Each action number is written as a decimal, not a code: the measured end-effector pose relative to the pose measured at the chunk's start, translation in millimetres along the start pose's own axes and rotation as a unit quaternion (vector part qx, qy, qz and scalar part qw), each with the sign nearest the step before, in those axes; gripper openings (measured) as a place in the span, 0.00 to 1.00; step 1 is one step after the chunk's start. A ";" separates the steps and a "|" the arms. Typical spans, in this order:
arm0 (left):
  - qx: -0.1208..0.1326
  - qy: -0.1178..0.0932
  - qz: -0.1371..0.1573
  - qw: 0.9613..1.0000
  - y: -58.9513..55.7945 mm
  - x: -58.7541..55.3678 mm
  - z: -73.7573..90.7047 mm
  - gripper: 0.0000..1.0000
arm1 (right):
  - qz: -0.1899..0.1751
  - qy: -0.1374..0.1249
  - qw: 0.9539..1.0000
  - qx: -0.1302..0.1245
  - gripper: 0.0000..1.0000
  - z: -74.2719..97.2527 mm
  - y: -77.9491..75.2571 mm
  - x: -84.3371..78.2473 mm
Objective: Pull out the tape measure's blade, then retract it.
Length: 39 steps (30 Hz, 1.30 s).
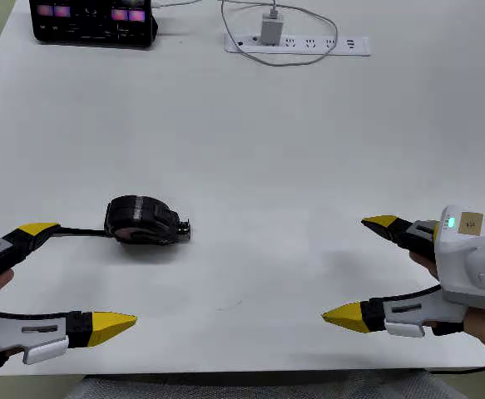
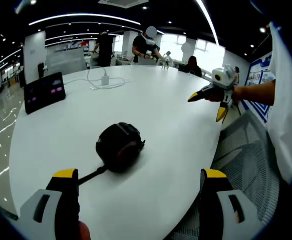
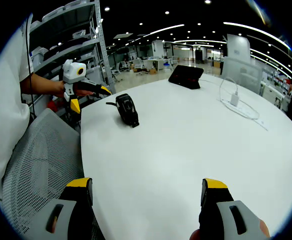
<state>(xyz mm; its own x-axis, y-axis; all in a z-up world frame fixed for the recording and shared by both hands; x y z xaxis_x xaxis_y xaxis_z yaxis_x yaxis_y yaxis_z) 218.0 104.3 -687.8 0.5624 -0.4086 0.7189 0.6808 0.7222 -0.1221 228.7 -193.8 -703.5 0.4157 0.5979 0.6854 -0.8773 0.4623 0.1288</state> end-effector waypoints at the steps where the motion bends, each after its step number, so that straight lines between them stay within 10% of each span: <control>1: 0.002 0.000 -0.001 1.000 0.5 -0.2 0.0 0.99 | 0.000 -0.001 1.000 -0.002 0.89 0.4 -0.7 0.5; 39: -0.011 -0.001 -0.012 1.000 6.4 9.8 -7.8 0.99 | 0.018 -0.009 1.000 0.013 0.82 -11.9 -5.9 16.9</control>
<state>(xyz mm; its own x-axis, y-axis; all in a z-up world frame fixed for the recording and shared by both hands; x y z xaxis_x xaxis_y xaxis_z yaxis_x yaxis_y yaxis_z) 231.5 100.6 -686.9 0.5445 -0.4251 0.7231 0.7044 0.6998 -0.1190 243.7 -178.7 -701.2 0.3790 0.6023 0.7026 -0.8977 0.4235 0.1212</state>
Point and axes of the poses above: the centre of the closed fingertips' face, and the gripper's own axes: z roughly backward along the fingers, y roughly to its left, x roughly out of its top, the point moved 2 cm from there along z, roughly backward along the fingers, and after that the axes turned 6 degrees about y, right-handed, at the moved point
